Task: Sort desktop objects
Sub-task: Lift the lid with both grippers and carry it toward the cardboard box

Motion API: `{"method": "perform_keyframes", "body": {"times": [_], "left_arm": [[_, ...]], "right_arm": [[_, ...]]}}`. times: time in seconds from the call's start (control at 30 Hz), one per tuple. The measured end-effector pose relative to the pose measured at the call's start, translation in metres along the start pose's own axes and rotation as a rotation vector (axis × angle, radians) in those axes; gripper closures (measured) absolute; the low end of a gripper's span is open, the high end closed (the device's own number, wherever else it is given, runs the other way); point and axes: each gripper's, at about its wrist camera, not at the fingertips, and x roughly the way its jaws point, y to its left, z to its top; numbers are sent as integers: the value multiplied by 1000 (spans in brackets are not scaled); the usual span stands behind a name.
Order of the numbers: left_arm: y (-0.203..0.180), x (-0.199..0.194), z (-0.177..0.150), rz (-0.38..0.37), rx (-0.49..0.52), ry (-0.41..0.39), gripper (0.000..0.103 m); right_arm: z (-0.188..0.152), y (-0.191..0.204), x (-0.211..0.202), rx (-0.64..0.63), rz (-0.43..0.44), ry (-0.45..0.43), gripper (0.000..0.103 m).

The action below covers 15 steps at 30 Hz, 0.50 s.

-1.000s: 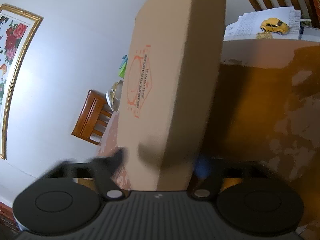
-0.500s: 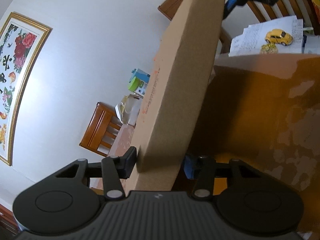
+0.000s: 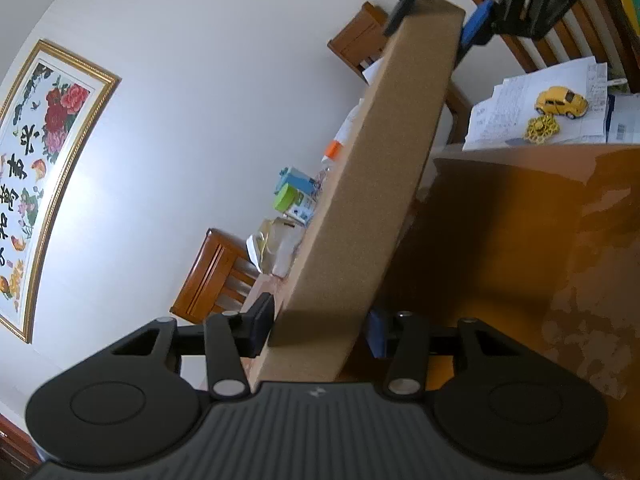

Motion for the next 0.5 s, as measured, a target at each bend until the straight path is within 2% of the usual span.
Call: {"method": "perform_keyframes", "body": {"times": [0.5], "left_arm": [[1,-24,8,43,7,-119,55]], "right_arm": [[-13,5,-32,-14,-3,-69,61]]}}
